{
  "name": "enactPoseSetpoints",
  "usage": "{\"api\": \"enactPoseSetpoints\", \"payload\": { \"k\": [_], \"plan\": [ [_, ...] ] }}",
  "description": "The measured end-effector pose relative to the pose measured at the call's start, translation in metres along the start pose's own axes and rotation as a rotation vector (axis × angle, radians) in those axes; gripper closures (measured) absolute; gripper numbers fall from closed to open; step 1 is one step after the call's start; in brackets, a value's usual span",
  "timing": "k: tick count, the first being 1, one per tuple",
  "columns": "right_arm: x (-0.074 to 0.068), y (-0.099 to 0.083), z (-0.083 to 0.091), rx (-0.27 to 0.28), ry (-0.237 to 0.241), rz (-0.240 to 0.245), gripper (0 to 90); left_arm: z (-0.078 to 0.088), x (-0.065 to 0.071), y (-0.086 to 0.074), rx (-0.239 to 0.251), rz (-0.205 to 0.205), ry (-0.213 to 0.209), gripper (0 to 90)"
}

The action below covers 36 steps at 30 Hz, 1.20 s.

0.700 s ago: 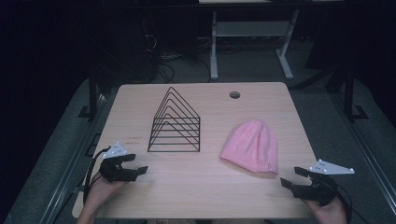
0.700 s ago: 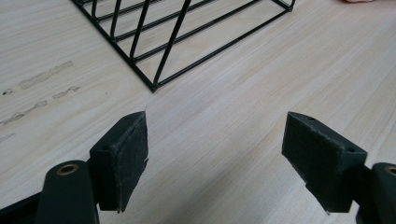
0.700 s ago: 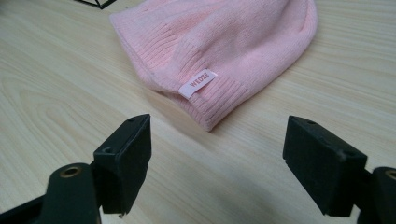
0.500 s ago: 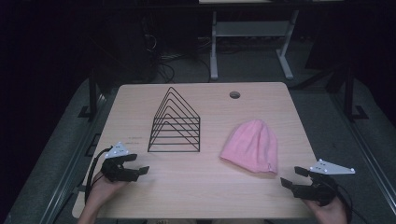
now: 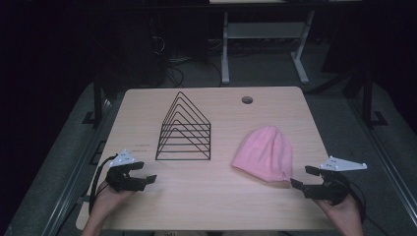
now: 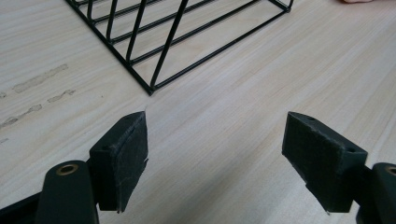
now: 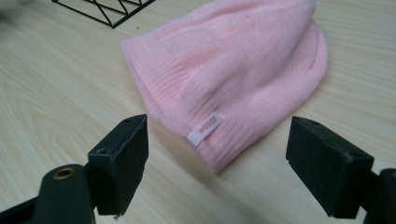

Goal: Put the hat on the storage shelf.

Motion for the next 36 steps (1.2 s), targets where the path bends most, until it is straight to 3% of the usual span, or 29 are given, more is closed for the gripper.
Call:
{"api": "enactPoseSetpoints", "payload": {
  "k": [7, 17, 26, 36],
  "plan": [
    [0.012, 0.022, -0.016, -0.028, 0.031, -0.013, 20.8, 0.002, -0.003, 0.0, 0.014, 0.016, 0.0, 22.1],
    [0.024, 0.037, -0.034, -0.087, 0.065, -0.023, 21.4, 0.001, -0.004, 0.006, 0.038, 0.013, 0.001, 22.1],
    [0.043, 0.056, -0.047, -0.07, 0.088, -0.063, 22.5, -0.002, -0.006, 0.007, 0.031, 0.017, 0.004, 22.1],
    [0.062, 0.077, -0.067, -0.099, 0.108, -0.072, 22.4, -0.003, -0.009, 0.008, 0.041, 0.031, 0.017, 22.1]
  ]
}}
Point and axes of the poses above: each handheld gripper's, and its own axes: z roughly backward along the jaws, y roughly out of its top, x roughly to its right, the point moved 6 cm from there along -z, roughly forward along the jaws, and after that the axes turned 10 degrees about x, right-handed, at the moved point
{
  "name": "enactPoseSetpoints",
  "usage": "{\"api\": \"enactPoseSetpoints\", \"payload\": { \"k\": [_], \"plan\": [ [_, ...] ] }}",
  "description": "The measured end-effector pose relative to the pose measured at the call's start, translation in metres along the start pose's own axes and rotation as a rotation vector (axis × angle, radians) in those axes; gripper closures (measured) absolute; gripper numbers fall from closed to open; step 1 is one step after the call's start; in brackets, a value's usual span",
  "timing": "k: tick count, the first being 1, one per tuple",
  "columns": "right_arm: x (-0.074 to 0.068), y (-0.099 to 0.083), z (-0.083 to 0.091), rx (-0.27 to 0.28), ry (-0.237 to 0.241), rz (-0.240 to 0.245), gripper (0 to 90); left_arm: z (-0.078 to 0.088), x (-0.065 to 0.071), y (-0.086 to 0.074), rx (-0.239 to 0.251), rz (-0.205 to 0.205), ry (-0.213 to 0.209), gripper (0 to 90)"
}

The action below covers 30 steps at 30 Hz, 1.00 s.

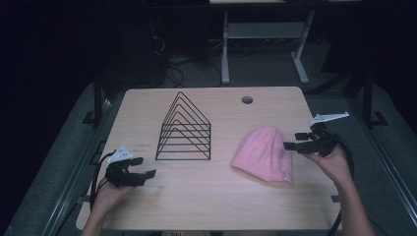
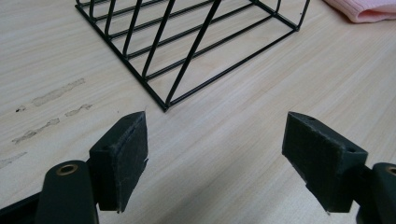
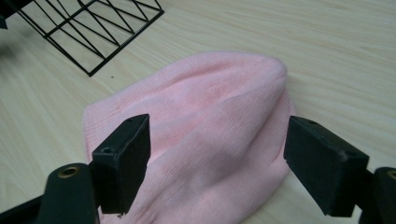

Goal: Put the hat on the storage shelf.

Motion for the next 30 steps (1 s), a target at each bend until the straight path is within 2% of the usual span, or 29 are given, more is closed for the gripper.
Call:
{"api": "enactPoseSetpoints", "payload": {
  "k": [8, 18, 23, 25, 27, 30],
  "plan": [
    [0.018, 0.012, -0.025, -0.017, 0.011, -0.017, 22.7, -0.002, -0.001, 0.001, 0.01, 0.009, 0.009, 22.1],
    [0.035, 0.019, -0.057, -0.079, 0.016, -0.04, 24.7, -0.004, -0.002, 0.001, 0.007, 0.008, 0.014, 22.1],
    [0.046, 0.017, -0.073, -0.095, -0.002, -0.084, 29.0, -0.003, -0.004, 0.001, 0.011, 0.015, 0.01, 22.1],
    [0.047, 0.017, -0.076, -0.095, -0.003, -0.086, 29.1, -0.002, -0.004, 0.001, 0.009, 0.011, 0.011, 22.1],
    [0.05, 0.017, -0.084, -0.122, -0.021, -0.097, 30.8, -0.002, -0.005, 0.0, 0.008, 0.01, 0.012, 22.1],
    [0.052, 0.017, -0.088, -0.124, -0.029, -0.088, 33.6, -0.001, -0.005, 0.0, 0.012, 0.009, 0.011, 22.1]
  ]
}}
Point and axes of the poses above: each handheld gripper's, and its own axes: z roughly backward along the jaws, y roughly out of its top, x roughly to its right, the point moved 6 cm from there along -z, roughly forward along the jaws, and after that the axes turned 10 degrees about x, right-handed, at the moved point
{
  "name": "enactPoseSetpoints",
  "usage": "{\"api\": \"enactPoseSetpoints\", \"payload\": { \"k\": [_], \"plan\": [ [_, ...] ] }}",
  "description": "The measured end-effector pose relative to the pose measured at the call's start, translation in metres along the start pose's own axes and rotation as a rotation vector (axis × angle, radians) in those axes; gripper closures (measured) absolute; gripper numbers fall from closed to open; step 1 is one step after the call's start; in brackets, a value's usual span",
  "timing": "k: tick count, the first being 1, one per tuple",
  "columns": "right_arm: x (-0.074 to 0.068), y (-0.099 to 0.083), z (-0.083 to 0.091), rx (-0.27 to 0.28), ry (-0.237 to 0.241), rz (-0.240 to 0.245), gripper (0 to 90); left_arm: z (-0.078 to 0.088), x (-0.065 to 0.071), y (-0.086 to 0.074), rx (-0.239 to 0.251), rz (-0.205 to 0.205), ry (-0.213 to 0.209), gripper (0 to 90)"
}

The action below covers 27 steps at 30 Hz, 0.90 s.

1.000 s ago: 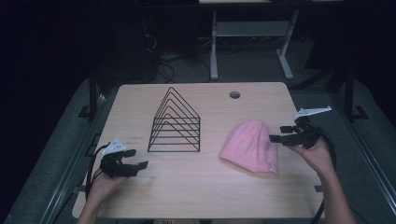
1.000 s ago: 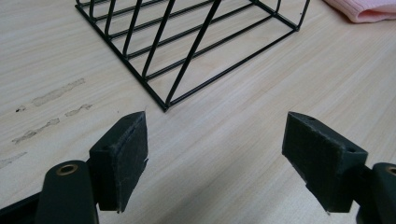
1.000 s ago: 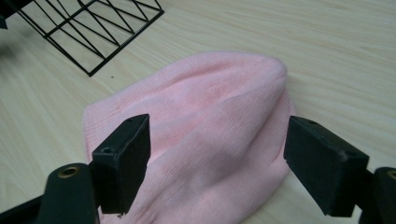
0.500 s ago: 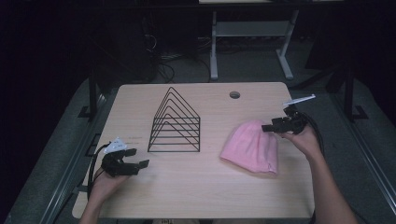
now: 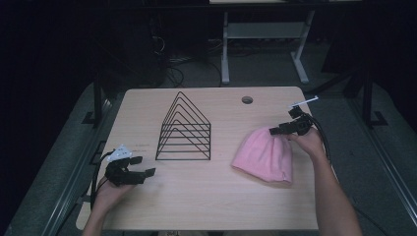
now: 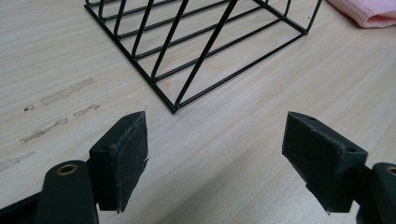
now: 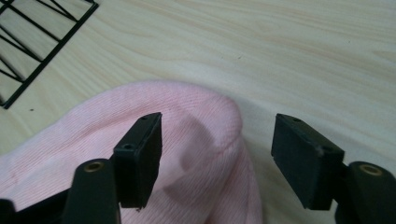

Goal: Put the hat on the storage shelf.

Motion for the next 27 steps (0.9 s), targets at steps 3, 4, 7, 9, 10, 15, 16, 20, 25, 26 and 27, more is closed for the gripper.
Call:
{"api": "enactPoseSetpoints", "payload": {
  "k": [3, 4, 7, 9, 10, 15, 16, 20, 25, 26, 27],
  "plan": [
    [0.001, -0.001, -0.007, -0.017, 0.001, -0.011, 36.7, 0.0, 0.001, -0.001, -0.007, -0.006, -0.005, 22.1],
    [0.002, -0.002, -0.01, -0.02, 0.002, -0.009, 37.7, 0.0, 0.001, -0.001, -0.007, -0.006, -0.005, 22.1],
    [0.002, -0.005, -0.015, -0.03, 0.016, -0.025, 44.0, -0.001, 0.003, 0.0, -0.006, -0.009, -0.009, 22.1],
    [0.002, -0.007, -0.017, -0.038, 0.029, -0.03, 47.6, -0.001, 0.003, -0.001, -0.006, -0.009, -0.01, 22.2],
    [0.002, -0.007, -0.017, -0.038, 0.029, -0.03, 47.6, -0.001, 0.003, -0.001, -0.006, -0.009, -0.01, 22.2],
    [-0.001, -0.013, -0.023, -0.024, 0.065, -0.062, 58.6, -0.001, 0.002, 0.0, -0.005, -0.01, -0.014, 22.2],
    [-0.001, -0.014, -0.023, -0.017, 0.074, -0.074, 62.1, -0.002, 0.002, 0.0, -0.002, -0.005, -0.017, 22.2],
    [-0.003, -0.017, -0.02, -0.003, 0.082, -0.083, 70.9, -0.004, 0.002, 0.0, 0.0, -0.004, -0.023, 22.2],
    [-0.013, -0.011, -0.009, 0.023, 0.092, -0.071, 75.3, -0.005, 0.003, 0.002, 0.0, -0.016, -0.031, 22.2],
    [-0.016, -0.009, -0.006, 0.037, 0.098, -0.065, 75.5, -0.004, 0.003, 0.002, 0.0, -0.017, -0.032, 22.2],
    [-0.019, -0.007, -0.002, 0.049, 0.101, -0.06, 75.7, -0.005, 0.003, 0.003, 0.002, -0.016, -0.033, 22.2]
  ]
}}
Point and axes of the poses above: each handheld gripper's, and its own axes: z roughly backward along the jaws, y roughly out of its top, x roughly to its right, the point moved 6 cm from there along -z, roughly forward along the jaws, and after that the axes turned 10 degrees about x, right-handed, at the moved point
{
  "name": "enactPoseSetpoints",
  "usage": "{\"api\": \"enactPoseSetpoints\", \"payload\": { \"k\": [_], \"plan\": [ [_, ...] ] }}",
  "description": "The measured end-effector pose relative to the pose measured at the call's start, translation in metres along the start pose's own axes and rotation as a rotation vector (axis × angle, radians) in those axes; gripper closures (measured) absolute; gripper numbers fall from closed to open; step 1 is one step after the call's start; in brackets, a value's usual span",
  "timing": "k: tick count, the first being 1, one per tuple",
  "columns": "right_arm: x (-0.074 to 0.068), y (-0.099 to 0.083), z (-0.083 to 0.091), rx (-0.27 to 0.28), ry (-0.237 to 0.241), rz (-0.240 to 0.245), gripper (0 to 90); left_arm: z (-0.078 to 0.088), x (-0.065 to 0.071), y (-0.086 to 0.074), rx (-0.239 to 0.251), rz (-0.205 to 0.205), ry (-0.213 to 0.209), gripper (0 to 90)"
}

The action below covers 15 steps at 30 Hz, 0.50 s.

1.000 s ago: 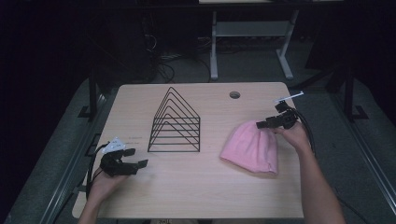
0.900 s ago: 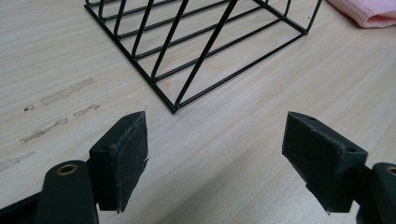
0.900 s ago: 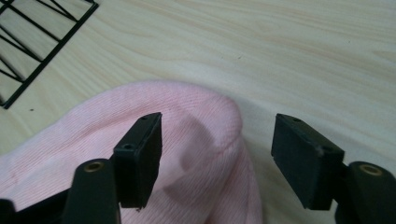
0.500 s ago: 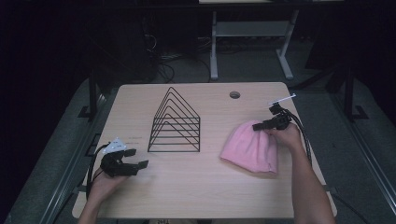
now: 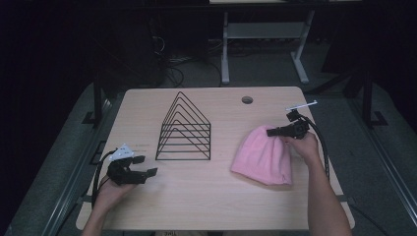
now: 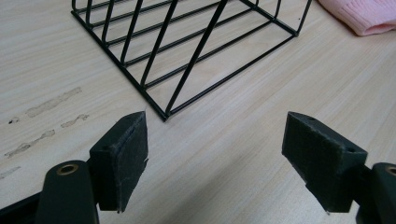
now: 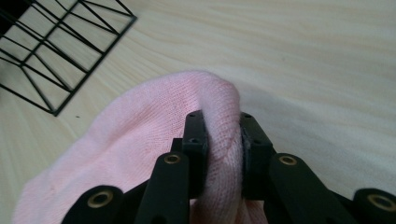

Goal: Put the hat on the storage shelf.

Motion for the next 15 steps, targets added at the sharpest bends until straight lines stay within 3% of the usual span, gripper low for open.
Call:
{"api": "enactPoseSetpoints", "payload": {
  "k": [9, 15],
  "plan": [
    [-0.027, 0.013, 0.027, 0.06, 0.0, 0.084, 76.4, 0.002, 0.001, 0.002, 0.003, -0.011, -0.004, 22.3],
    [-0.054, 0.019, 0.043, 0.102, 0.024, 0.138, 76.7, 0.003, 0.001, 0.002, 0.01, -0.007, -0.001, 22.3]
  ]
}}
Point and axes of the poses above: each handheld gripper's, and its own axes: z roughly backward along the jaws, y roughly out of its top, x roughly to its right, the point moved 6 cm from there along -z, roughly forward along the jaws, and after that the axes turned 10 degrees about x, right-handed, at the moved point
